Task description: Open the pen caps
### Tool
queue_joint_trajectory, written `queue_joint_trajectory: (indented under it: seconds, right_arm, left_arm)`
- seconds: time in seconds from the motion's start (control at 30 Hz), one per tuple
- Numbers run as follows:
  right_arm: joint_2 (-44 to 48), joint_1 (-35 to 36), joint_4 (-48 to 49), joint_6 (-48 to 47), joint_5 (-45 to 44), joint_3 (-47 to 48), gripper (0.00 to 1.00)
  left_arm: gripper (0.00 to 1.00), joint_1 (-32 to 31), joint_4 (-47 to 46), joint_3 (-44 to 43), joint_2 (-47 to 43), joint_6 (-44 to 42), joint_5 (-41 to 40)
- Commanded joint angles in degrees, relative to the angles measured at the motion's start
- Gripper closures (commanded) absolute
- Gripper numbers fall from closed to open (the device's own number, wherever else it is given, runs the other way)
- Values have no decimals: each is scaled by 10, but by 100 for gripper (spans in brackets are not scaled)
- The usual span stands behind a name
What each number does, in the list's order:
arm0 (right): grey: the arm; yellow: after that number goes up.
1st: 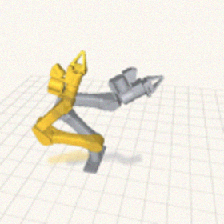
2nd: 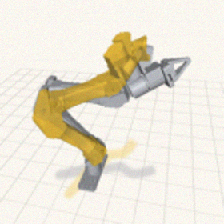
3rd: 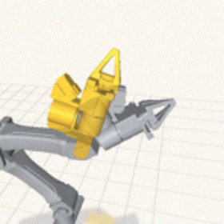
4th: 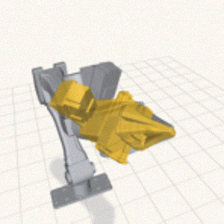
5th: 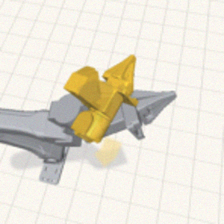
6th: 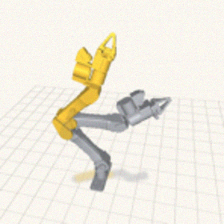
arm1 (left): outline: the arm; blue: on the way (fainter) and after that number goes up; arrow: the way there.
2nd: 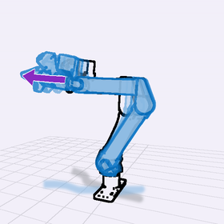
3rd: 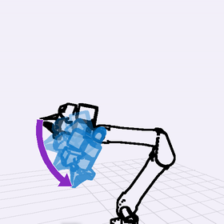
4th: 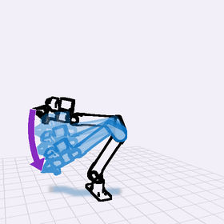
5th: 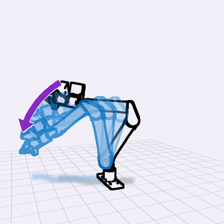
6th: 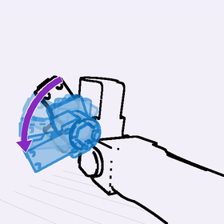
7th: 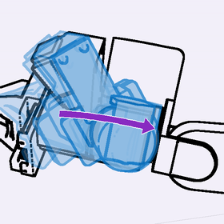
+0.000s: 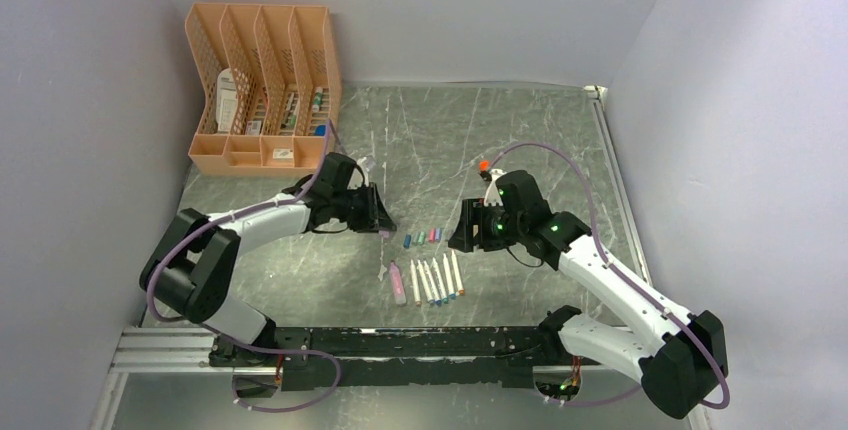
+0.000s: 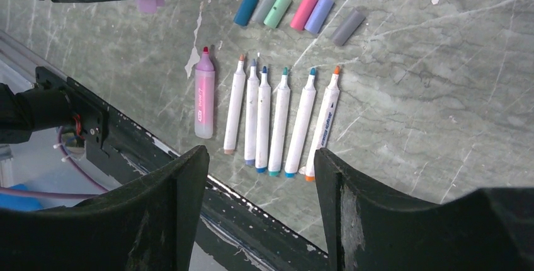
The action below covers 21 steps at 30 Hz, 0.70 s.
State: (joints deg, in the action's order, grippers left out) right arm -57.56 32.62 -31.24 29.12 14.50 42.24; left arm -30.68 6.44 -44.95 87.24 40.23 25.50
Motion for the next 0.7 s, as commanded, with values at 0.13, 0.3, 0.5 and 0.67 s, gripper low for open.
queue_joint_trajectory:
  seconds: [0.13,0.3,0.5,0.67]
  right_arm:
    - [6,-4,-14,5,-4,19,38]
    - [10,-4,-16,6,0,13,38]
    - [17,-4,-17,10,3,8,37]
    - [16,-4,-16,5,4,10,37]
  left_arm:
    - [82,-15,-71,-6,37,2,-14]
    - [81,-20,-90,1,64,10,-19]
    - [79,-27,-100,-7,93,13,-26]
    - [75,-33,-95,-15,113,10,-30]
